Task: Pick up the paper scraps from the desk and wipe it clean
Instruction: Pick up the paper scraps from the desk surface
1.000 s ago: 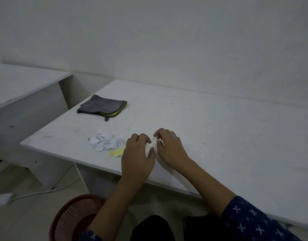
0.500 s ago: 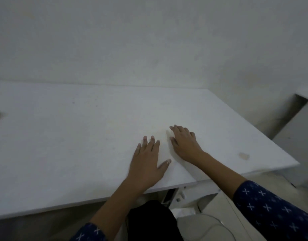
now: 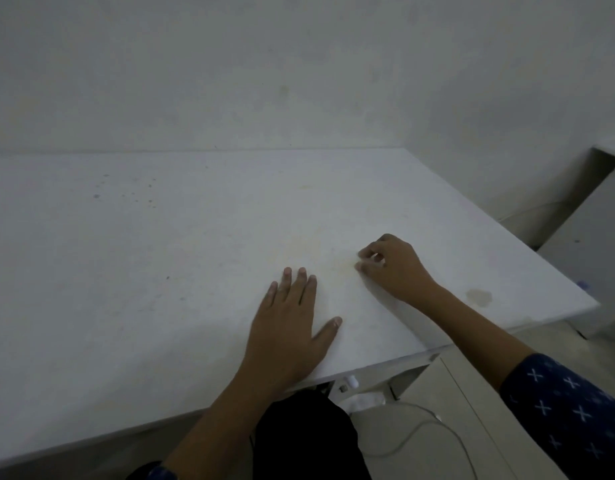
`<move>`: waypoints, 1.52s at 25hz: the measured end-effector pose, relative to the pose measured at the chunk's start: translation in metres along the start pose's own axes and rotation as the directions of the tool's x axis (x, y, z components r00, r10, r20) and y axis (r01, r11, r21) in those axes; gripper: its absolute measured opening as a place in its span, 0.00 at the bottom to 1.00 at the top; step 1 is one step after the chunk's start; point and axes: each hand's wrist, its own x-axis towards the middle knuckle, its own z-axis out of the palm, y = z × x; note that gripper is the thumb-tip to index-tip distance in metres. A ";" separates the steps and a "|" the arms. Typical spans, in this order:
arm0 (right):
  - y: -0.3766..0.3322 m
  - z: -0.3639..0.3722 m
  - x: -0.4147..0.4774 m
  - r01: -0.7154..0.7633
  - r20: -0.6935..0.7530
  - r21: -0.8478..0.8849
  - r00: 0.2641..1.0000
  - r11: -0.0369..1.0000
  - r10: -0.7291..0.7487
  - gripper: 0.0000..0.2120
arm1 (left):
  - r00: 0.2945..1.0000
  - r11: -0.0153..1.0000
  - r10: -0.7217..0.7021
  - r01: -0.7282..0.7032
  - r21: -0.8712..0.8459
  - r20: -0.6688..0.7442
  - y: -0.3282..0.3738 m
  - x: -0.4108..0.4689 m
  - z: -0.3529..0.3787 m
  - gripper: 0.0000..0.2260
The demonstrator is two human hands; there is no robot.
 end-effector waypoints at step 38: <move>0.005 0.004 0.000 0.099 0.038 -0.011 0.994 0.995 -0.098 0.12 | 0.999 0.999 -0.035 0.036 -0.035 0.011 0.001 0.001 -0.001 0.39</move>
